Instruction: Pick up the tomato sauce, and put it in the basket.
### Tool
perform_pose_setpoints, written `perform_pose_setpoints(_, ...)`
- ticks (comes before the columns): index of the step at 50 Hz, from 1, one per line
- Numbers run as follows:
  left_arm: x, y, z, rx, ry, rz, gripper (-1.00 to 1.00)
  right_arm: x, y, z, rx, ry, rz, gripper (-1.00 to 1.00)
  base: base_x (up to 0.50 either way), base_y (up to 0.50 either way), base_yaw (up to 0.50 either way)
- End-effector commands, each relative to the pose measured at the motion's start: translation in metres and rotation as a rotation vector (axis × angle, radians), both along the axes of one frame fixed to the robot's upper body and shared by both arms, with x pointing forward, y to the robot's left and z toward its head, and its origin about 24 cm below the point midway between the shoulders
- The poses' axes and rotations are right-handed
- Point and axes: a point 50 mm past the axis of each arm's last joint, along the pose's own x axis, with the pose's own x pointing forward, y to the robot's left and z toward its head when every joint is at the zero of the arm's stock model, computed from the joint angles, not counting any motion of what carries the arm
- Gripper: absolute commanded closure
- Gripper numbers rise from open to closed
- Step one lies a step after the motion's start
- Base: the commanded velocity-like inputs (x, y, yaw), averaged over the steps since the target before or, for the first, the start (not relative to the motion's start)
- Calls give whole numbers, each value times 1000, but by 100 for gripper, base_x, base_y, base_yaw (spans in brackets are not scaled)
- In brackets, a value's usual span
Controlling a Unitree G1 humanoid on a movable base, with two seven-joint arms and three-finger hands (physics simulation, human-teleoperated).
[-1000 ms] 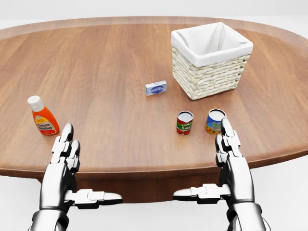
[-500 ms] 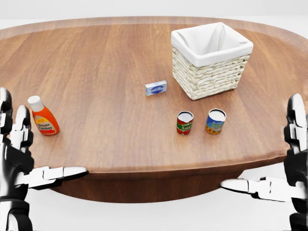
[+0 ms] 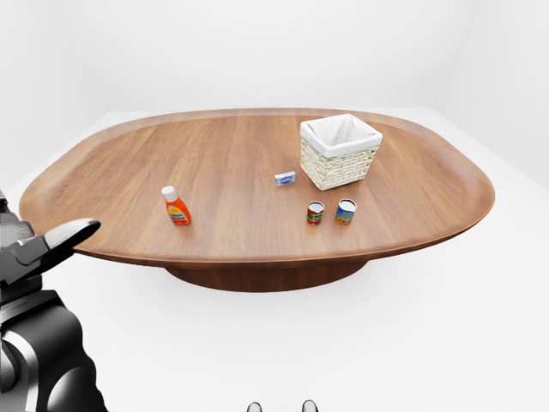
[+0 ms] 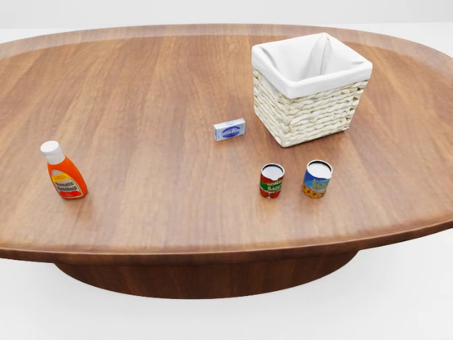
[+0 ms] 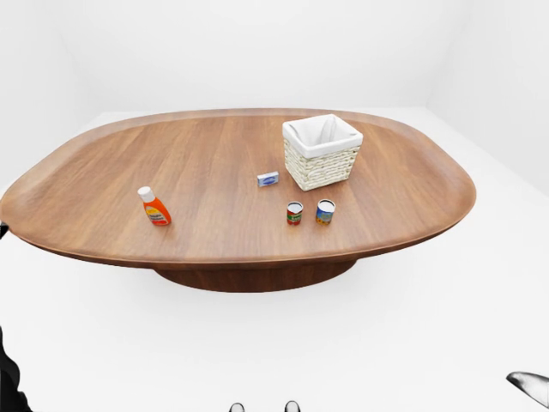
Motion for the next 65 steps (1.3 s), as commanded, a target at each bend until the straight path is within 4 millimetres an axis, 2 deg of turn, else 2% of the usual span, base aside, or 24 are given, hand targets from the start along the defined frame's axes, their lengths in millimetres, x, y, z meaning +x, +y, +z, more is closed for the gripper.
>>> perform_pose_setpoints(1,-9,7,10,-64,-57,7,-100,-20,0,18,-22,-26,-5,-100,0,0,0)
perform_pose_setpoints(11,-6,6,7,-62,-40,1,-100,-19,1,17,-15,-24,2,-100,0,-2,0)
perform_pose_setpoints(47,-14,5,12,-60,-75,-28,-100,-20,1,11,-18,-28,-15,-100,0,-23,0)
perform_pose_setpoints(65,-11,5,10,-65,-63,-33,-100,-20,1,10,-17,-24,-10,-100,0,-25,0)
